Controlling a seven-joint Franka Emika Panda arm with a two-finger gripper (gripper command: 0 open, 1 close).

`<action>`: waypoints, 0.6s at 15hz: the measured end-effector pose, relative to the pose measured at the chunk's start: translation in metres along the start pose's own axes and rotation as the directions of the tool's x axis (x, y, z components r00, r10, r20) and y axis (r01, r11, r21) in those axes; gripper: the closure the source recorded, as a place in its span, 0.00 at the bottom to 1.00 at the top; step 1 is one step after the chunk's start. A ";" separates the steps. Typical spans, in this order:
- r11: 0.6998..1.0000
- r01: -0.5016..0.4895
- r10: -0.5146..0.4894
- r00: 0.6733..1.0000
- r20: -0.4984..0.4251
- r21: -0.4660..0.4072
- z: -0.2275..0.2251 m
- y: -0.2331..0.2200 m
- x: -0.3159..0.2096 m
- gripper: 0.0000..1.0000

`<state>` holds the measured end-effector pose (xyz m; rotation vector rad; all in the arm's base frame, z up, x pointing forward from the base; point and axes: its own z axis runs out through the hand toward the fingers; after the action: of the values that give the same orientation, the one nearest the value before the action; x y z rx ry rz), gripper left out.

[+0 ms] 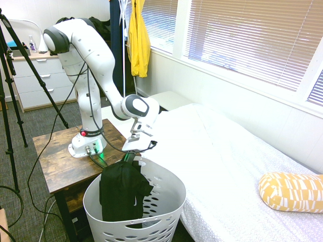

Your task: Put my clothes in the laundry bag

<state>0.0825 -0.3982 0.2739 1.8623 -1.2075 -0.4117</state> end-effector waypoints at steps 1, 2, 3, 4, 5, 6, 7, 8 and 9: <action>1.000 -0.022 0.022 1.000 -0.012 0.008 0.002 -0.010 0.001 0.00; 0.999 -0.032 0.032 0.999 -0.026 0.008 0.004 -0.017 0.002 0.00; 0.999 -0.032 0.032 0.999 -0.038 -0.002 0.006 -0.024 0.003 0.00; 0.999 -0.028 0.027 0.999 -0.047 -0.016 0.008 -0.030 0.002 0.00; 0.999 -0.022 0.021 0.998 -0.051 -0.023 0.009 -0.035 0.002 0.00; 1.000 -0.015 0.014 0.998 -0.056 -0.026 0.008 -0.041 0.002 0.00; 0.999 -0.011 0.010 0.998 -0.060 -0.030 0.007 -0.044 0.001 0.00; 0.999 -0.009 0.007 0.998 -0.063 -0.032 0.006 -0.047 0.001 0.00; 0.999 -0.005 0.003 0.998 -0.068 -0.032 0.004 -0.048 0.002 0.00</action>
<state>0.1085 -0.3938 0.2330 1.8316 -1.1531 -0.3607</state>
